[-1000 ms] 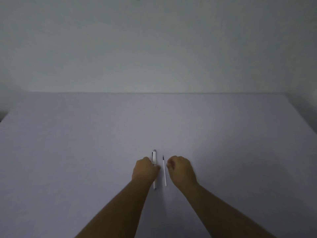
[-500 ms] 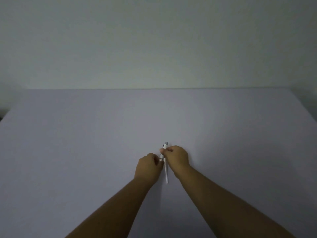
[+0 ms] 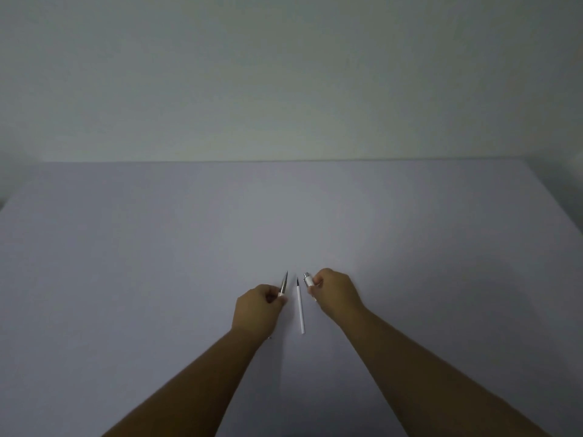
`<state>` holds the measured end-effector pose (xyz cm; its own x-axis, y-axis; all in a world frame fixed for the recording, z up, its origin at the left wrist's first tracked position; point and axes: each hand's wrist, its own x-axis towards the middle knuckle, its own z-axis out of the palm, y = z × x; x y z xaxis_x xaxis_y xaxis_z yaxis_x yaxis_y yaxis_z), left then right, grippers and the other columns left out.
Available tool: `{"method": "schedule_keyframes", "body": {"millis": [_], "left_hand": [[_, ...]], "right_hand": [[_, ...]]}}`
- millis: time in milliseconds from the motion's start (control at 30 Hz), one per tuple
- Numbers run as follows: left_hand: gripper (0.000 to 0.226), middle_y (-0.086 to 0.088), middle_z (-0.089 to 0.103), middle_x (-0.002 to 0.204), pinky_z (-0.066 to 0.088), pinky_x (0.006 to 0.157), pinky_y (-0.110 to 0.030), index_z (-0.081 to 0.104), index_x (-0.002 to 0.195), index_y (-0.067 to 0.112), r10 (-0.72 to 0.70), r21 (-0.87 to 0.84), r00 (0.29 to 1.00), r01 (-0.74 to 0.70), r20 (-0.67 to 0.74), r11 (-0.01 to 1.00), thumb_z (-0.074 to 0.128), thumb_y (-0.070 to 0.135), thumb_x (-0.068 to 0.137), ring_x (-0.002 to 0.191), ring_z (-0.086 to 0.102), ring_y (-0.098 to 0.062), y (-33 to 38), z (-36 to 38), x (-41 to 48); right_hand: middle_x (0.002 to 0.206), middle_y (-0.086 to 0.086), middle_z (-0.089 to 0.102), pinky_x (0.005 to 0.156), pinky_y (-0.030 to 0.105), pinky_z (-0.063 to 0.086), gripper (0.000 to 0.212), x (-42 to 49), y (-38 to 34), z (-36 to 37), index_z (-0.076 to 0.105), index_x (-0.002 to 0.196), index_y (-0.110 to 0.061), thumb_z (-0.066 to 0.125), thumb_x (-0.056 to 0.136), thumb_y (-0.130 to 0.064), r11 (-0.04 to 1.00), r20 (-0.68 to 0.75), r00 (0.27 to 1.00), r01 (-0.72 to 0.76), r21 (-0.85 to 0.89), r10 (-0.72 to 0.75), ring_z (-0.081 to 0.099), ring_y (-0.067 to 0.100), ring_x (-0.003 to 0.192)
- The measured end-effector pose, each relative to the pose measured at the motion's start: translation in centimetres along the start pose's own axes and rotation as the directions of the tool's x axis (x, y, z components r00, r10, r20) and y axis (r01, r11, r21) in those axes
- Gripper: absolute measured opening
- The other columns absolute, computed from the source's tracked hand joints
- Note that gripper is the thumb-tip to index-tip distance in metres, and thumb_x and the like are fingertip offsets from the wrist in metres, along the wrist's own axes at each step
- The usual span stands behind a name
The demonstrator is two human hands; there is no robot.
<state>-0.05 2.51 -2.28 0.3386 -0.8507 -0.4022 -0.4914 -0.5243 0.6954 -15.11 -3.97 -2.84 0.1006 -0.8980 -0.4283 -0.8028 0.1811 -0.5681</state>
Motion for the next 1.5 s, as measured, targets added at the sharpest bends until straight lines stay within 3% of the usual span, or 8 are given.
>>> {"method": "schedule_keyframes", "body": {"millis": [167, 433, 600, 733, 867, 1100, 1333, 1500], "left_hand": [[0.012, 0.011, 0.061, 0.078, 0.050, 0.065, -0.028, 0.064, 0.094, 0.024, 0.004, -0.056, 1.000, -0.005, -0.016, 0.998, 0.061, 0.032, 0.086, 0.073, 0.058, -0.012, -0.1, 0.3, -0.3], [0.013, 0.006, 0.065, 0.082, 0.045, 0.071, -0.026, 0.063, 0.096, 0.025, 0.030, -0.067, 1.000, -0.030, 0.003, 0.997, 0.058, 0.034, 0.087, 0.081, 0.062, -0.017, -0.4, 0.3, -0.7], [0.013, 0.010, 0.061, 0.084, 0.039, 0.061, -0.019, 0.064, 0.097, 0.025, 0.105, -0.003, 0.995, -0.105, -0.005, 0.995, 0.057, 0.033, 0.089, 0.078, 0.057, -0.011, 0.0, 0.1, -1.0], [0.019, 0.012, 0.059, 0.089, 0.035, 0.060, -0.009, 0.063, 0.106, 0.022, 0.156, 0.014, 0.988, -0.156, 0.001, 0.988, 0.056, 0.033, 0.091, 0.077, 0.055, -0.007, 0.9, 0.3, -1.4], [0.018, 0.011, 0.060, 0.081, 0.036, 0.057, -0.010, 0.065, 0.100, 0.019, 0.152, 0.045, 0.988, -0.153, 0.027, 0.987, 0.057, 0.031, 0.090, 0.069, 0.053, -0.003, 1.1, 0.2, -1.7], [0.024, -0.010, 0.073, 0.082, 0.056, 0.079, -0.037, 0.071, 0.090, 0.009, 0.128, -0.064, 0.974, -0.119, 0.184, 0.991, 0.053, 0.025, 0.092, 0.077, 0.067, -0.024, 1.0, -1.0, -2.0], [0.025, -0.003, 0.068, 0.073, 0.054, 0.076, -0.034, 0.071, 0.087, 0.010, 0.174, -0.034, 0.974, -0.171, 0.145, 0.985, 0.053, 0.027, 0.093, 0.068, 0.062, -0.016, 1.6, -1.2, -2.3], [0.024, 0.003, 0.064, 0.068, 0.051, 0.069, -0.028, 0.069, 0.085, 0.013, 0.201, 0.033, 0.973, -0.206, 0.117, 0.978, 0.052, 0.027, 0.093, 0.064, 0.059, -0.013, 1.7, -1.3, -2.4]], "right_hand": [[0.098, 0.015, 0.068, 0.074, 0.036, 0.048, 0.023, 0.1, 0.1, 0.2, 0.066, 0.089, -0.008, 0.058, 0.088, -0.031, 0.992, -0.026, 0.999, 0.044, -0.121, -0.047, 0.062, 0.033, 0.091], [0.101, 0.014, 0.067, 0.075, 0.035, 0.048, 0.021, -0.2, 0.9, 0.3, 0.065, 0.094, -0.008, 0.059, 0.087, -0.028, 0.995, -0.020, 0.999, 0.042, -0.091, -0.044, 0.061, 0.031, 0.093], [0.079, 0.002, 0.061, 0.069, 0.029, 0.043, 0.030, -1.2, -0.2, -0.2, 0.063, 0.079, -0.014, 0.056, 0.088, -0.043, 0.987, -0.101, 0.987, 0.132, 0.088, -0.123, 0.058, 0.022, 0.078], [0.054, -0.010, 0.049, 0.056, 0.022, 0.036, 0.036, -2.6, -1.8, -0.2, 0.051, 0.056, -0.027, 0.064, 0.081, -0.049, 0.923, 0.036, 0.996, 0.057, 0.381, -0.077, 0.045, 0.006, 0.052], [0.070, 0.004, 0.060, 0.067, 0.032, 0.044, 0.031, -2.7, -2.0, -0.3, 0.063, 0.068, -0.011, 0.066, 0.082, -0.039, 0.865, 0.039, 0.998, 0.015, 0.501, -0.040, 0.052, 0.016, 0.065], [0.069, -0.007, 0.068, 0.057, 0.015, 0.047, 0.009, -2.8, -1.6, -1.2, 0.073, 0.078, -0.020, 0.067, 0.084, -0.021, 0.726, 0.143, 0.985, -0.031, 0.687, -0.093, 0.060, 0.003, 0.061], [0.060, 0.000, 0.055, 0.056, 0.024, 0.040, 0.016, -3.0, -1.5, -1.8, 0.066, 0.069, -0.014, 0.072, 0.079, -0.025, 0.725, 0.185, 0.982, -0.091, 0.683, -0.050, 0.046, 0.013, 0.055], [0.074, 0.001, 0.065, 0.067, 0.020, 0.050, 0.005, -3.0, -1.8, -1.7, 0.071, 0.082, -0.014, 0.067, 0.084, -0.013, 0.636, 0.206, 0.974, -0.099, 0.765, -0.096, 0.058, 0.012, 0.070]]}}
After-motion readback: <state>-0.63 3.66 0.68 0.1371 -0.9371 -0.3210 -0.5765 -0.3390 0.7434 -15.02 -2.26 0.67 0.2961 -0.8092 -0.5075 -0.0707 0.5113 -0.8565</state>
